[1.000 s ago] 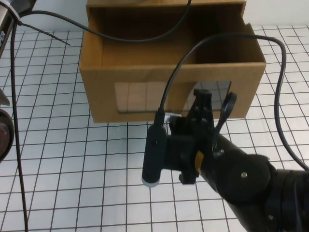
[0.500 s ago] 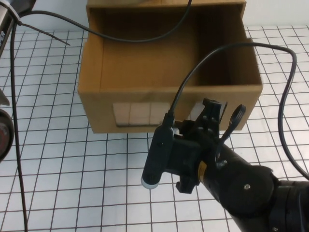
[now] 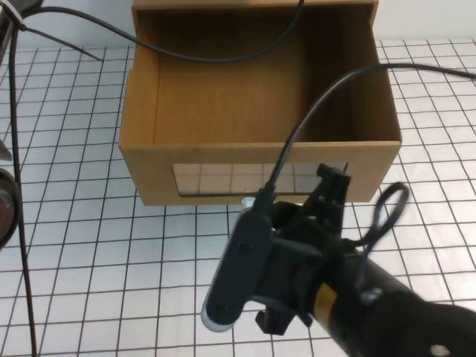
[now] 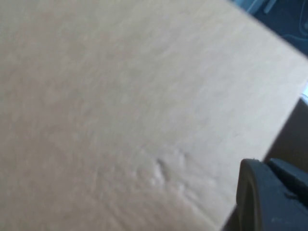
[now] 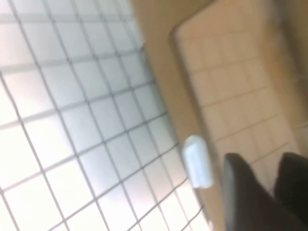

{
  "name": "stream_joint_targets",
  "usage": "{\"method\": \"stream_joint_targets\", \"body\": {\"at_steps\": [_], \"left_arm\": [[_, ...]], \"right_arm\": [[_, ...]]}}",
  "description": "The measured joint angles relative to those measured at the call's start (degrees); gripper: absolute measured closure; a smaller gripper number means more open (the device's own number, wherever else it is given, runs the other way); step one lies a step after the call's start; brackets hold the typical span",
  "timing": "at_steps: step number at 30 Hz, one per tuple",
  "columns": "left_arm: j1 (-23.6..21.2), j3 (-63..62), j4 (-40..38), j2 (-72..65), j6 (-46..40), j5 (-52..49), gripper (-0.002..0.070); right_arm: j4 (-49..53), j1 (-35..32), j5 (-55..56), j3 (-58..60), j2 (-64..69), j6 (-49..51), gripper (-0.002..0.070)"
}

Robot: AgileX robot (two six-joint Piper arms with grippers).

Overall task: Open the shoe box
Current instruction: 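Pull the top drawer of the cardboard box fully open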

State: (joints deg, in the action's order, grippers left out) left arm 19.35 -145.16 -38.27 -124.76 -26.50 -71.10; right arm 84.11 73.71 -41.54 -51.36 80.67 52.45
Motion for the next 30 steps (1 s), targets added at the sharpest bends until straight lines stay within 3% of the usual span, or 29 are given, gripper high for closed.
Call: {"method": "stream_joint_targets", "body": {"at_steps": [5,11,14,22,26,30], "left_arm": [[0.0,-6.4,0.5,2.4,0.5,-1.1,0.0680],[0.1,-8.7,4.7,7.7,1.3,-1.5,0.0680],[0.1,-8.2,9.6,10.2,2.7,-1.7,0.0680],[0.1,4.6,18.2,22.5,3.4,-1.9,0.0680],[0.1,15.1,22.3,31.0,3.4,-1.5,0.0680],[0.1,30.3,24.4,41.8,3.4,5.5,0.0680]], "right_arm": [[-4.2,0.9,-2.3,-0.1,-6.5,0.0,0.0661],[-10.2,0.4,-7.2,-2.5,-12.8,-1.3,0.0685],[-14.3,-3.2,-7.4,-4.2,-15.5,-3.8,0.0687],[-29.9,-24.0,-3.4,-5.6,-22.3,-12.8,0.0688],[-38.5,-34.2,-0.6,-5.6,-25.0,-19.5,0.0689],[-48.7,-43.7,2.7,-4.7,-26.4,-27.0,0.0689]]}}
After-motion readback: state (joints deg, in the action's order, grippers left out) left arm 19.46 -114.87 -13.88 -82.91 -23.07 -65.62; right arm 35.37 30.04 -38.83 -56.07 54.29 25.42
